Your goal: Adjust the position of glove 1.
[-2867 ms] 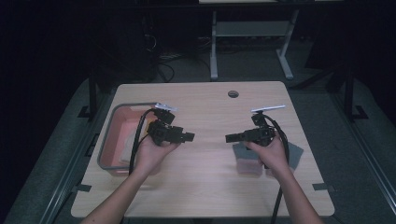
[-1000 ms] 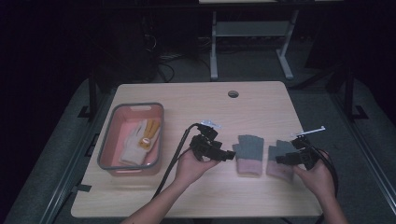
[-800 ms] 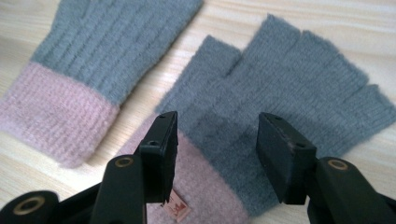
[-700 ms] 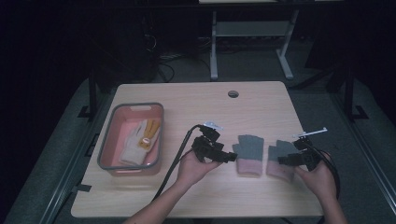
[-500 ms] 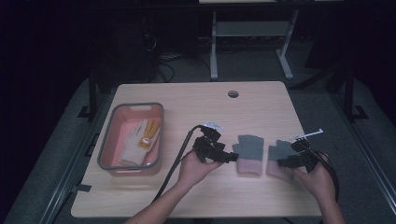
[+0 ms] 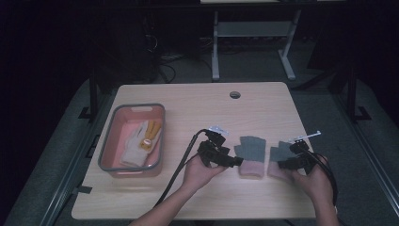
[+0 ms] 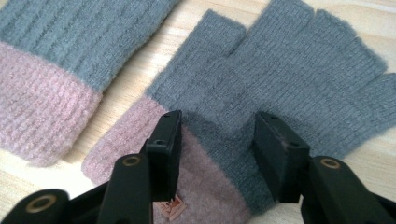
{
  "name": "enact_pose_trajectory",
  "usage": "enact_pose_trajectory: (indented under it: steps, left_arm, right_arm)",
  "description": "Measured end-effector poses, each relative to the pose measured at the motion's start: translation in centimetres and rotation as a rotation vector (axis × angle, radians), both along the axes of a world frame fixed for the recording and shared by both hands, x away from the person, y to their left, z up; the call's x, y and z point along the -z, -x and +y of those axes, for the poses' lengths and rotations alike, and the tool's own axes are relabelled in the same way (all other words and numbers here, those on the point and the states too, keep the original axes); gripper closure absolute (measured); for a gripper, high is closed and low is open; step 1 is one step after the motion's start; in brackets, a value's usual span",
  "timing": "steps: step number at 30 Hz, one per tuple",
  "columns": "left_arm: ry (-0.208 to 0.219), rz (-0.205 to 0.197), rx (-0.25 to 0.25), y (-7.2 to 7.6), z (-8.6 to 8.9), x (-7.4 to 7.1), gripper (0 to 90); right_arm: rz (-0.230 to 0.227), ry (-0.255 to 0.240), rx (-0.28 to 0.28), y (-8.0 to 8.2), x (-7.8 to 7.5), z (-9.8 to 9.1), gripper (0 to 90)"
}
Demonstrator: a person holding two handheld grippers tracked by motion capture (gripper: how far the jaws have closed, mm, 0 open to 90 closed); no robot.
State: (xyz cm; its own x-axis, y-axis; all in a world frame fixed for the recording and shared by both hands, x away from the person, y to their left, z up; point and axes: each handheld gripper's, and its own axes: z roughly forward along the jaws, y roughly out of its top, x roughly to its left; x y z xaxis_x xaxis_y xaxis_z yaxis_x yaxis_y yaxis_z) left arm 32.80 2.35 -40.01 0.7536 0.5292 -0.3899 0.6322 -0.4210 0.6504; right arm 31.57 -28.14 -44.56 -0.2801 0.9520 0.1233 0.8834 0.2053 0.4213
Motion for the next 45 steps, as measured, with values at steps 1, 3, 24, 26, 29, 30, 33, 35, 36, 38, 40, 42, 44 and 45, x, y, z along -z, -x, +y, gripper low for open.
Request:
enact_pose_trajectory:
  steps: [1, 3, 24, 26, 29, 30, 33, 35, 36, 38, 40, 42, 44, 45]
  left_arm:
    - [-0.002, 0.004, 0.003, 0.0, 0.0, 0.1, 29.9]
    - [-0.004, 0.003, 0.006, 0.1, -0.1, 0.1, 29.9]
    - [-0.007, 0.023, 0.010, 0.2, -0.4, 0.9, 29.9]
    - [-0.007, 0.030, 0.011, 0.2, -0.6, 1.0, 29.9]
    - [-0.007, 0.033, 0.016, 0.3, -0.7, 1.1, 29.9]
    - [-0.007, 0.033, 0.018, 0.3, -0.7, 1.1, 29.9]
    - [-0.007, 0.030, 0.020, 0.4, -0.8, 1.1, 29.9]
    - [-0.012, 0.028, 0.023, 0.4, -0.7, 1.0, 29.9]
    - [-0.008, 0.027, 0.021, 0.4, -0.7, 1.0, 29.9]
    - [-0.011, 0.025, 0.022, 0.4, -0.7, 1.0, 29.8]
    - [-0.009, 0.026, 0.017, 0.4, -0.7, 1.0, 29.9]
    - [-0.006, 0.026, 0.016, 0.4, -0.7, 1.1, 29.9]
    - [-0.007, 0.028, 0.015, 0.4, -0.7, 1.1, 29.8]
    - [-0.009, 0.028, 0.014, 0.4, -0.7, 1.1, 29.8]
  right_arm:
    - [-0.001, -0.003, 0.002, 0.0, 0.0, 0.0, 54.0]
    - [0.002, -0.013, 0.007, 0.0, 0.0, -0.1, 55.8]
    - [0.000, -0.044, 0.008, 0.0, -0.2, 0.1, 78.2]
    - [-0.003, -0.052, 0.011, 0.0, -0.3, 0.2, 78.9]
    - [-0.006, -0.057, 0.008, 0.1, -0.4, 0.4, 79.7]
    - [-0.008, -0.061, 0.009, 0.1, -0.4, 0.4, 80.1]
    - [-0.011, -0.069, 0.009, 0.2, -0.6, 0.4, 81.1]
    - [-0.012, -0.071, 0.006, 0.2, -0.7, 0.3, 81.2]
    - [-0.012, -0.071, 0.006, 0.3, -0.7, 0.3, 81.2]
    - [-0.014, -0.070, 0.004, 0.3, -0.8, 0.4, 81.3]
    - [-0.014, -0.070, -0.003, 0.3, -0.9, 0.4, 81.3]
    - [-0.022, -0.068, -0.009, 0.4, -1.1, 0.4, 81.3]
    - [-0.034, -0.064, -0.013, 0.4, -1.4, 0.3, 81.3]
    - [-0.034, -0.070, -0.011, 0.5, -1.5, 0.3, 81.3]
